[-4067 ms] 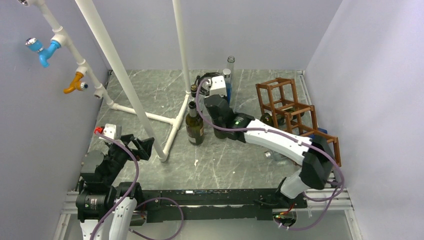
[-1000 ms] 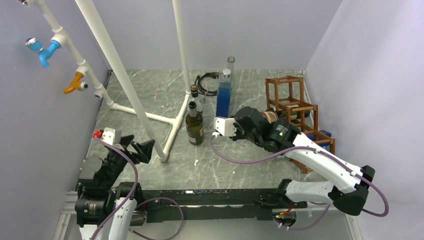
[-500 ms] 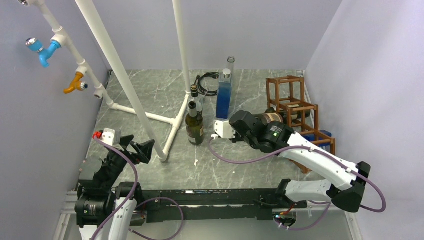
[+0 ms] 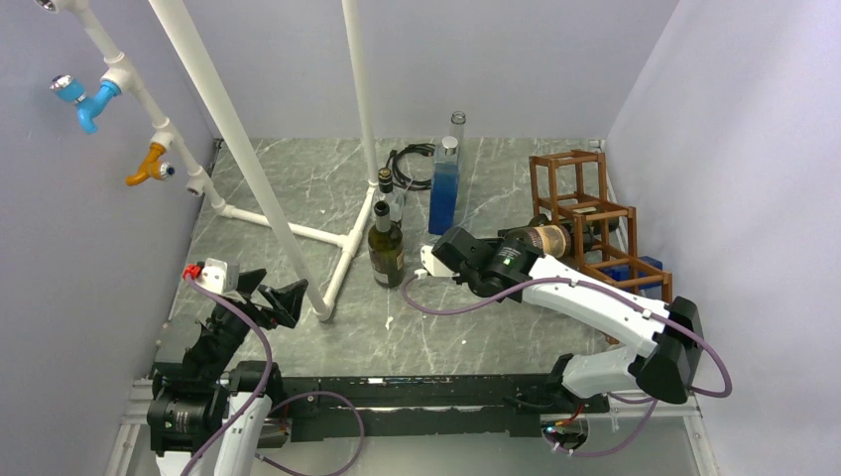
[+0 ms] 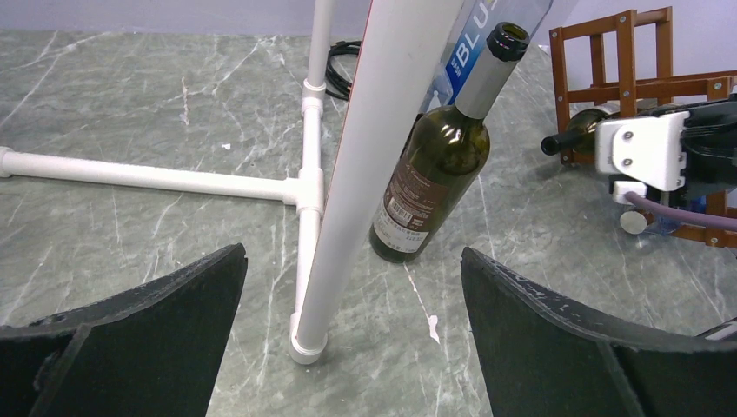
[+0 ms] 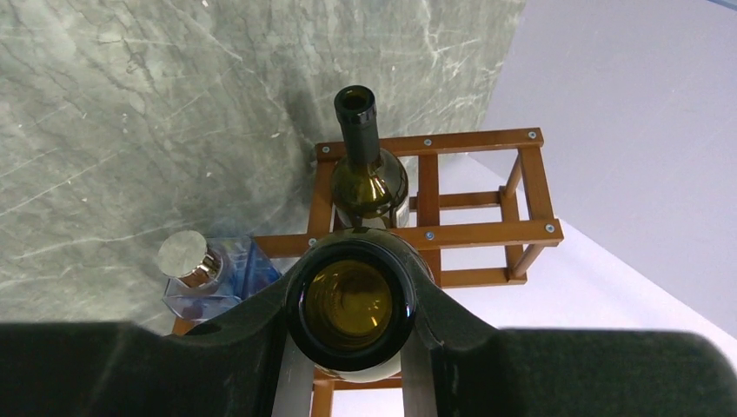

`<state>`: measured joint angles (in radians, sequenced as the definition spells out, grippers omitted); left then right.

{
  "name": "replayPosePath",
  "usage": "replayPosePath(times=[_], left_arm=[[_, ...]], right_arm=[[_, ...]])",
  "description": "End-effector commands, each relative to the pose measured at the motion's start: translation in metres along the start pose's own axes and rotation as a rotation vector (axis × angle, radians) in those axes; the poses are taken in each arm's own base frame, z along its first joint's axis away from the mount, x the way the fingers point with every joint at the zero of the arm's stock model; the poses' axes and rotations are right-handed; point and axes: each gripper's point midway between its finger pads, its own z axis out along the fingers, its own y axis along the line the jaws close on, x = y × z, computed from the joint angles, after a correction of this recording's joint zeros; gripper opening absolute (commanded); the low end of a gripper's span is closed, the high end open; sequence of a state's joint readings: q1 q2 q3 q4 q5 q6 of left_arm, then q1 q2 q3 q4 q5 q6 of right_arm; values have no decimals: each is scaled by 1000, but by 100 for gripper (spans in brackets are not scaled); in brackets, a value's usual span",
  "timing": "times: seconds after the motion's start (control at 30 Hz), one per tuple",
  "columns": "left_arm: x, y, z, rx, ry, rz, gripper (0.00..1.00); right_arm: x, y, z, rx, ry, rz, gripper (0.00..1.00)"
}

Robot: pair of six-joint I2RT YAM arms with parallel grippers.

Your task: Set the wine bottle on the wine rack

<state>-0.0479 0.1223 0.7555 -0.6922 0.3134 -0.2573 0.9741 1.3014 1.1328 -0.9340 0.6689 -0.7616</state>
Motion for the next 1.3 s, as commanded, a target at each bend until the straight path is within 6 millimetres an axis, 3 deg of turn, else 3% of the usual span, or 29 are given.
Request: replayPosePath(times=[0.0, 0.33, 0.7, 1.27], left_arm=[[-10, -3, -1, 11, -53, 8, 100], [-11, -7, -4, 33, -65, 12, 100], [-10, -11, -5, 59, -60, 10, 100], [-8, -14, -5, 79, -48, 8, 100]], right_arm=[[29, -20, -8, 118, 158, -13, 0], [45, -15, 15, 110, 247, -30, 0], [54, -23, 33, 105, 261, -40, 0], [75, -19, 39, 91, 327, -179, 0]])
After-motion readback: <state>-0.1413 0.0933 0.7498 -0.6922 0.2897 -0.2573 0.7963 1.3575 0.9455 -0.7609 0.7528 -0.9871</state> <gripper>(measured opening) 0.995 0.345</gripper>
